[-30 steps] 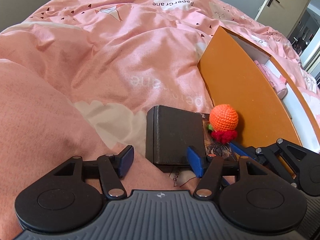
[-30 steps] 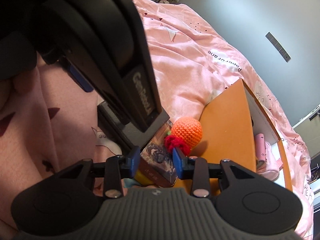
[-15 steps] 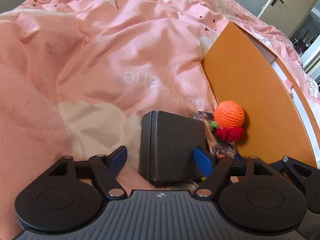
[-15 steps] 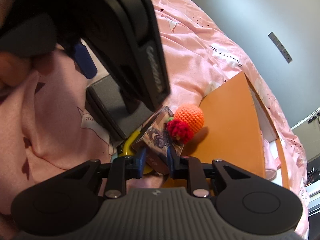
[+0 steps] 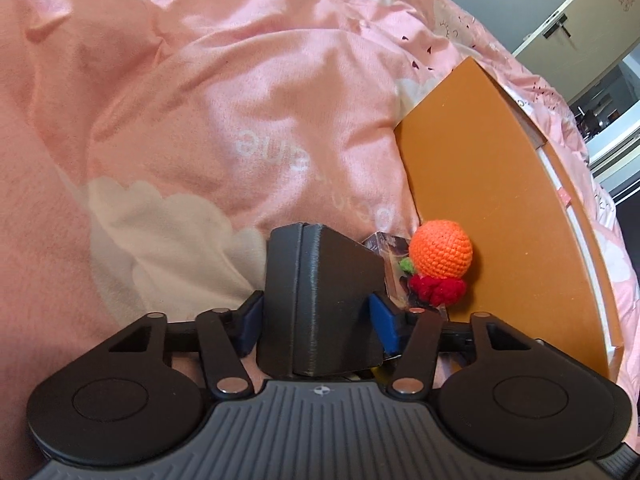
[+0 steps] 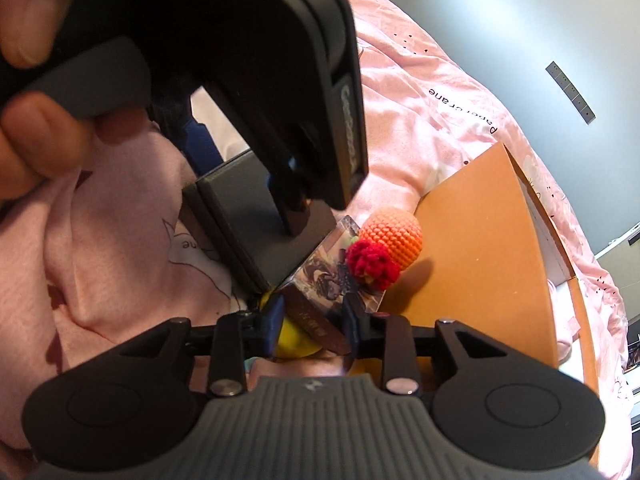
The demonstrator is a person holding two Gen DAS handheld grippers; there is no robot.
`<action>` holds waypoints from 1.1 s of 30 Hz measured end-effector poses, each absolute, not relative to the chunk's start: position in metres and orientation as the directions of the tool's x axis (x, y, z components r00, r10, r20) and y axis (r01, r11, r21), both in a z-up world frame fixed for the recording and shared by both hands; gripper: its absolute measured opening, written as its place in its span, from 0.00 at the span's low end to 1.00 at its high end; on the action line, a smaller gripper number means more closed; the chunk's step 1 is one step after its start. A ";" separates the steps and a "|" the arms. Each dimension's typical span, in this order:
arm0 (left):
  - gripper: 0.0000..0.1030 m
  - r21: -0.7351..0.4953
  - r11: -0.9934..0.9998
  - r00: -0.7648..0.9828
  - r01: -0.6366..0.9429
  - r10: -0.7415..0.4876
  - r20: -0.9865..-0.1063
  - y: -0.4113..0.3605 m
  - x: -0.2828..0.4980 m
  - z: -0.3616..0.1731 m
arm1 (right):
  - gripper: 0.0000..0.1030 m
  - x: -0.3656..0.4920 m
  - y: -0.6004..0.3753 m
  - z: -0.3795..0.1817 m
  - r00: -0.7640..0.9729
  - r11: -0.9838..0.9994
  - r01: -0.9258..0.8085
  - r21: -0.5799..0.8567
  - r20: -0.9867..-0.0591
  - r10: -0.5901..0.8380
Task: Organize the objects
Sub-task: 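Grasp the black case with the left tool and lift it, then grasp the photo card pack with the right tool while the left tool holds the black case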
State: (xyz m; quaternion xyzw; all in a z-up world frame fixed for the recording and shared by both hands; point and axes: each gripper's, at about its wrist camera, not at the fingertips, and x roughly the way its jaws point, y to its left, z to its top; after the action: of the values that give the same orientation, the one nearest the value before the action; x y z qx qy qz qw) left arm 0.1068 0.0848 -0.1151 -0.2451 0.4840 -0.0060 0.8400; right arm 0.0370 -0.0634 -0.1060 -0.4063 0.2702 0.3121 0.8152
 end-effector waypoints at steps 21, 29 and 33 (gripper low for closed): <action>0.45 -0.299 0.926 0.601 -0.230 -0.107 -0.792 0.103 0.068 -0.069 | 0.63 0.054 -0.041 -0.123 0.694 0.497 -0.677 -0.543 -0.695 0.188; 0.45 -0.323 0.921 0.620 -0.219 -0.125 -0.775 0.108 0.063 -0.071 | 0.54 0.057 -0.044 -0.121 0.705 0.528 -0.655 -0.540 -0.688 0.172; 0.45 -0.323 0.922 0.625 -0.213 -0.126 -0.771 0.107 0.062 -0.070 | 0.40 0.051 -0.040 -0.107 0.715 0.548 -0.646 -0.532 -0.674 0.188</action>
State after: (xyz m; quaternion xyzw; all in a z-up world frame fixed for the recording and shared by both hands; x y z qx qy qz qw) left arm 0.0617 0.1075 -0.0700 -0.1956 0.4326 0.0248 0.8798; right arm 0.0512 -0.0398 -0.1075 -0.4042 0.2829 0.2504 0.8330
